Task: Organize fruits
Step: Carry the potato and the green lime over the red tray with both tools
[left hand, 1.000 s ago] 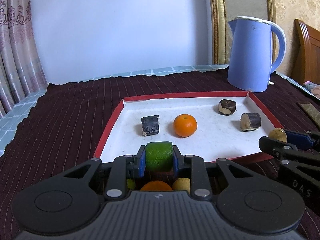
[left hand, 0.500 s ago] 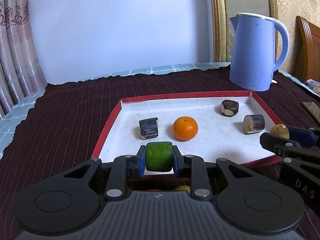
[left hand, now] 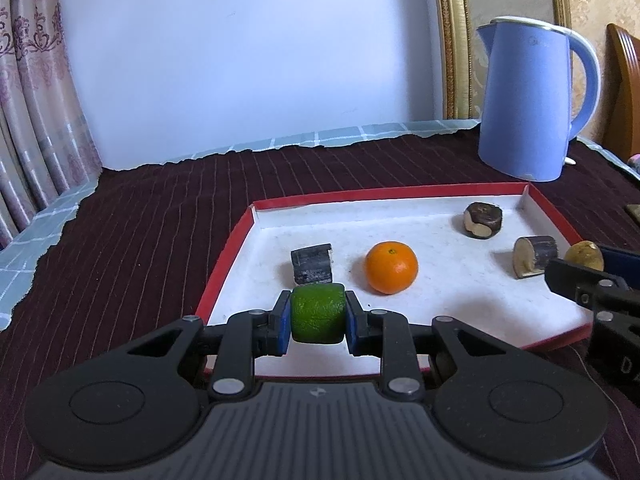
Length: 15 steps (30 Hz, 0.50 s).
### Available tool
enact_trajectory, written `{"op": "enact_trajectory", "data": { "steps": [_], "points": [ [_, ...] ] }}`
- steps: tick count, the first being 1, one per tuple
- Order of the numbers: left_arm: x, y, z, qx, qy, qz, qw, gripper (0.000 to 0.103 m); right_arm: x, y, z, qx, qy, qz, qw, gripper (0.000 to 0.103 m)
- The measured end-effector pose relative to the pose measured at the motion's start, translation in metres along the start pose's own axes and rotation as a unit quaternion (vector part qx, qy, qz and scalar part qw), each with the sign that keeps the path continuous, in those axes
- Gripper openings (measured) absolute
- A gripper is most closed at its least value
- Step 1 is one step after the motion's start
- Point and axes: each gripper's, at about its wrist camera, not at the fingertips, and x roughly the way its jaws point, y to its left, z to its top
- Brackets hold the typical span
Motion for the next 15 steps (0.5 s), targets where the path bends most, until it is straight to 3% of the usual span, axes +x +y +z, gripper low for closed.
{"op": "enact_trajectory", "data": {
  "steps": [15],
  "points": [
    [0.020,0.001,0.010,0.000,0.010,0.015,0.9998,0.025,0.018,-0.004,0.001,0.002,0.010,-0.007,1.000,0.028]
  ]
}}
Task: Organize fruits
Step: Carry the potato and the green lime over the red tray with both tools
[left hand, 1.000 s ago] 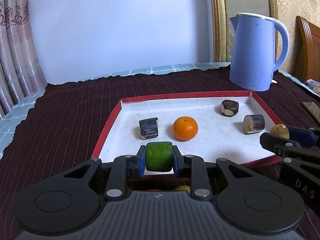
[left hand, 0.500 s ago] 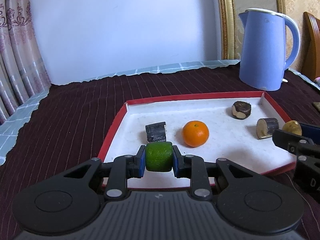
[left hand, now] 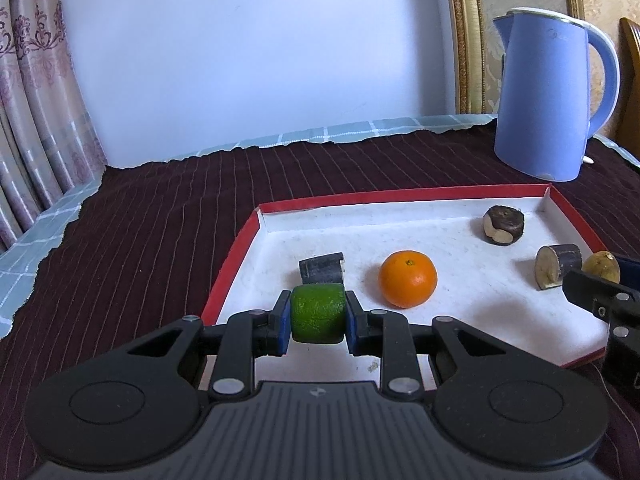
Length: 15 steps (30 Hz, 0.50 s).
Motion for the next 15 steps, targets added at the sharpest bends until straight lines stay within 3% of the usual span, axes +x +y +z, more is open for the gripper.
{"op": "enact_trajectory", "data": {
  "steps": [15],
  "points": [
    [0.014,-0.006,0.013,-0.006,-0.003,0.007,1.0000,0.025,0.017,-0.008,0.014,0.007,-0.005,-0.004,1.000,0.028]
  ]
}}
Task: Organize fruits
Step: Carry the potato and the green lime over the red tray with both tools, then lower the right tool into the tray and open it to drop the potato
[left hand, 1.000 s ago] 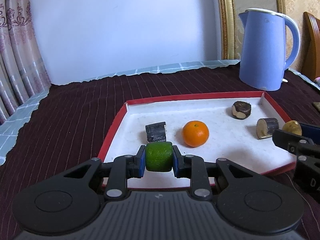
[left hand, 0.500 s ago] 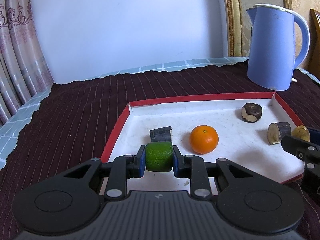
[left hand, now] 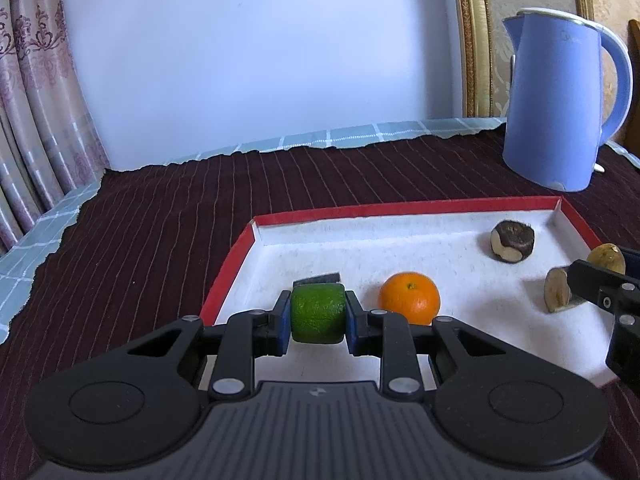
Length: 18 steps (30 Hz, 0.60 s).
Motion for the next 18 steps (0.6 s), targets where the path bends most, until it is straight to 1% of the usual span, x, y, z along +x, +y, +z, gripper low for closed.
{"op": "enact_trajectory", "data": {
  "steps": [6,11,18],
  "points": [
    [0.005,-0.002,0.006,-0.006,-0.018,0.008,0.9998,0.025,0.011,-0.005,0.009,0.017,-0.013,0.006,1.000,0.028],
    [0.012,-0.002,0.005,-0.005,-0.021,0.009,0.9997,0.025,0.025,-0.005,0.014,0.019,-0.018,0.012,1.000,0.028],
    [0.020,-0.001,0.008,-0.002,-0.022,0.010,0.9997,0.025,0.037,0.000,0.019,0.006,-0.019,0.016,1.000,0.028]
  ]
}}
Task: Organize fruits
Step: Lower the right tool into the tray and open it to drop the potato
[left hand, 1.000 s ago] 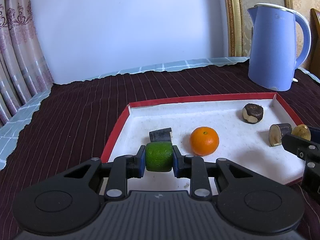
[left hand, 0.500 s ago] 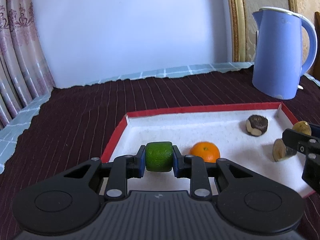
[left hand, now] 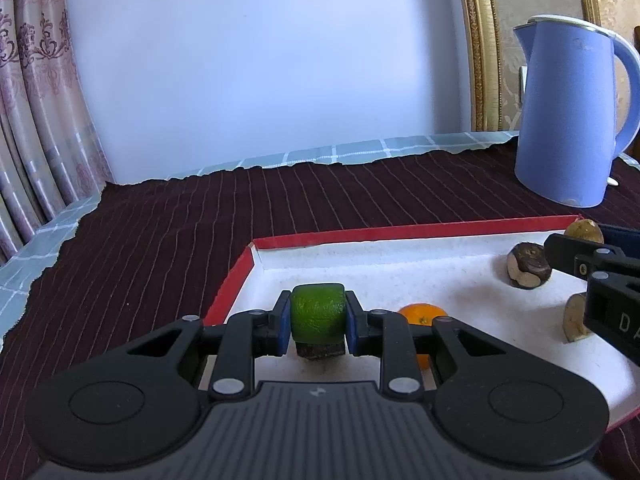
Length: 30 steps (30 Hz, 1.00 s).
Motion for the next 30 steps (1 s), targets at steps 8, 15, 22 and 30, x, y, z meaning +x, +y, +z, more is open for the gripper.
{"op": "enact_trajectory", "data": {
  "steps": [8,15,22,30],
  "points": [
    [0.011,0.001,0.006,-0.009,-0.007,-0.001,0.9999,0.025,0.012,0.005,0.010,-0.003,-0.005,0.002,1.000,0.028],
    [0.019,0.000,0.008,-0.009,-0.008,0.002,0.9999,0.025,0.027,0.003,0.010,0.007,0.005,-0.001,1.000,0.028],
    [0.017,0.003,0.008,-0.010,-0.018,0.004,0.9998,0.025,0.031,0.008,0.010,0.002,0.002,-0.005,1.000,0.028],
    [0.018,0.005,0.008,-0.008,-0.017,0.008,0.9998,0.025,0.032,0.007,0.007,0.003,0.006,-0.010,1.000,0.028]
  ]
}}
